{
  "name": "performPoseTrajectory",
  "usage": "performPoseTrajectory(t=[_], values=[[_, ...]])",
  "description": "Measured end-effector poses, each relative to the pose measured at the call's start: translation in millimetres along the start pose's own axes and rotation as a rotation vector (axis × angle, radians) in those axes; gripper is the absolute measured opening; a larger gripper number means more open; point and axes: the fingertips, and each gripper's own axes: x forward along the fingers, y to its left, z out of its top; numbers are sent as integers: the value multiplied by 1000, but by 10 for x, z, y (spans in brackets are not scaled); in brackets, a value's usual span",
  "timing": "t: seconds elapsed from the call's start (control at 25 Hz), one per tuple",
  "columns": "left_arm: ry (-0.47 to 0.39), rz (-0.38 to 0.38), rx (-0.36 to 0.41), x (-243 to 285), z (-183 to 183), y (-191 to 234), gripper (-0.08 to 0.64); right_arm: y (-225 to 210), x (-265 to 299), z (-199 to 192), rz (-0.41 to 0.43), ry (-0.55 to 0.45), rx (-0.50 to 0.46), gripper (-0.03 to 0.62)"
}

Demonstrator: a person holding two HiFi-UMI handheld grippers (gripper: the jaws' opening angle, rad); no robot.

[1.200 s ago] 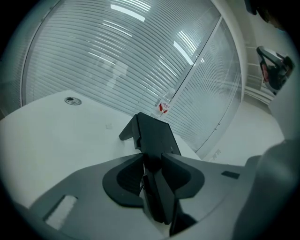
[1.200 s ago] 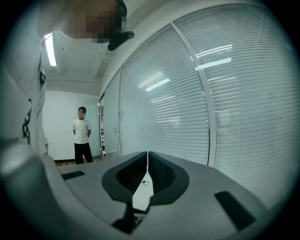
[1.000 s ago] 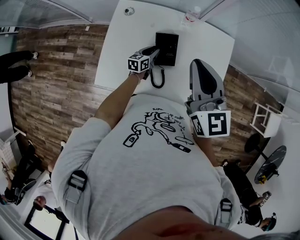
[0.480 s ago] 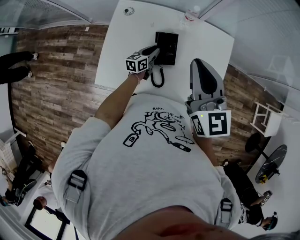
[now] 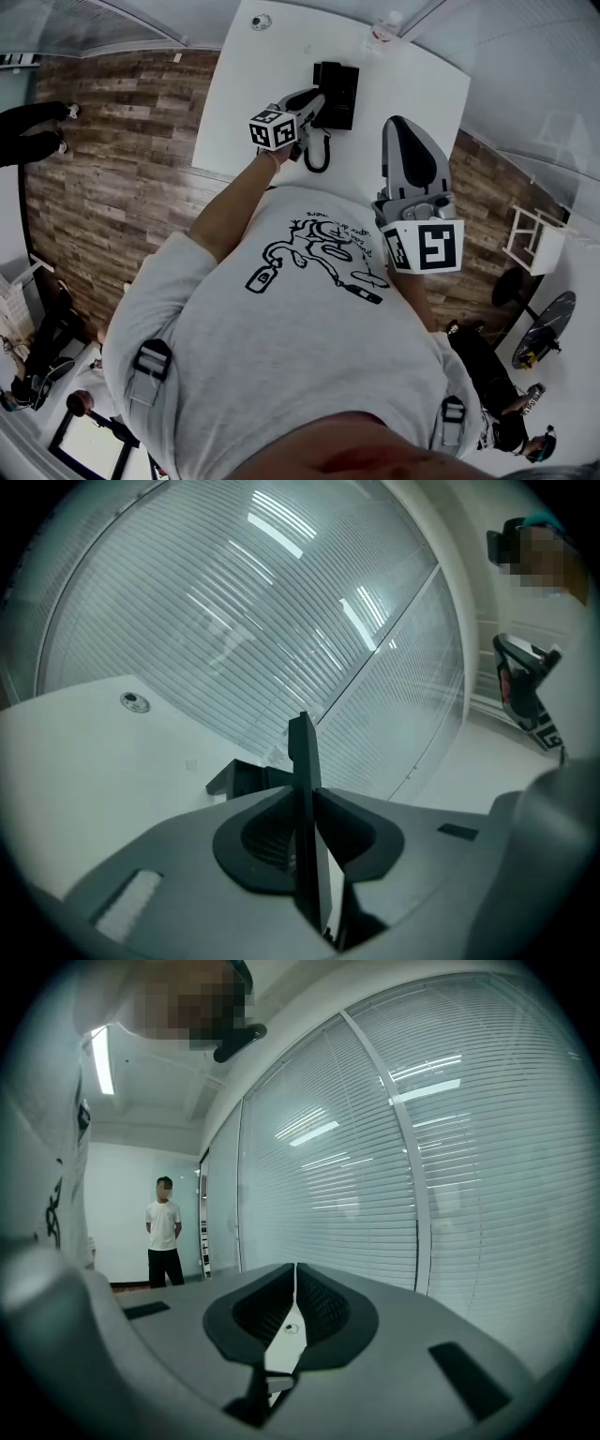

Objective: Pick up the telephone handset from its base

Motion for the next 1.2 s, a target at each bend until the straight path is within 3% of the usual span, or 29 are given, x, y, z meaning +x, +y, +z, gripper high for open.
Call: performPoseTrajectory(t=[0.72,0.96,1.2], values=[[-241,-77,154,-689,1314,-1077,66,-80,-153,47,-25,-29,-7,8],[-301,-81,238,-1015,1641,-1442,66,-112,-241,90,-43,-41,-17,9],[-374,-87,264,-1348,1920,-1749,66,-138,-320,137,-62,-51,-23,8]])
